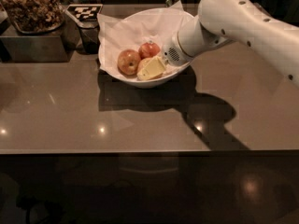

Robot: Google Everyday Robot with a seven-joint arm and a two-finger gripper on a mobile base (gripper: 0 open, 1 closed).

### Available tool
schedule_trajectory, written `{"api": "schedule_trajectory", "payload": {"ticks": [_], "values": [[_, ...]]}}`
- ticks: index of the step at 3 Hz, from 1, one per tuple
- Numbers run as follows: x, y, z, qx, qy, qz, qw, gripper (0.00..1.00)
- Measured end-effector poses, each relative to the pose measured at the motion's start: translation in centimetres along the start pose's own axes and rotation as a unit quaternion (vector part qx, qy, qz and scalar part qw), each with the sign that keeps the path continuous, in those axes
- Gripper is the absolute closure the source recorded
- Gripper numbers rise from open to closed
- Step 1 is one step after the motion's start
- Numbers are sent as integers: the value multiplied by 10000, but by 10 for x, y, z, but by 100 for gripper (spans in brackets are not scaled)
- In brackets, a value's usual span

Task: Pick apple from white bowl

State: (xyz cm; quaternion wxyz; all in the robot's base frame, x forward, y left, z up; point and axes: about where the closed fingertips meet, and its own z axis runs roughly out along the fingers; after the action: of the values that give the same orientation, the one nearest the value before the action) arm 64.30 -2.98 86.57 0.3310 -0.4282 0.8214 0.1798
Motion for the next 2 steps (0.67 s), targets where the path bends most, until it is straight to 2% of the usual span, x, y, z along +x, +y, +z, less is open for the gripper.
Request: {"api": "schedule_trajectory", "payload": {"ticks": [1, 2], "values": [[-6, -5, -18, -24, -453, -129, 9989, 100], [-26, -17, -70, 150, -1189, -574, 9911, 100]]}}
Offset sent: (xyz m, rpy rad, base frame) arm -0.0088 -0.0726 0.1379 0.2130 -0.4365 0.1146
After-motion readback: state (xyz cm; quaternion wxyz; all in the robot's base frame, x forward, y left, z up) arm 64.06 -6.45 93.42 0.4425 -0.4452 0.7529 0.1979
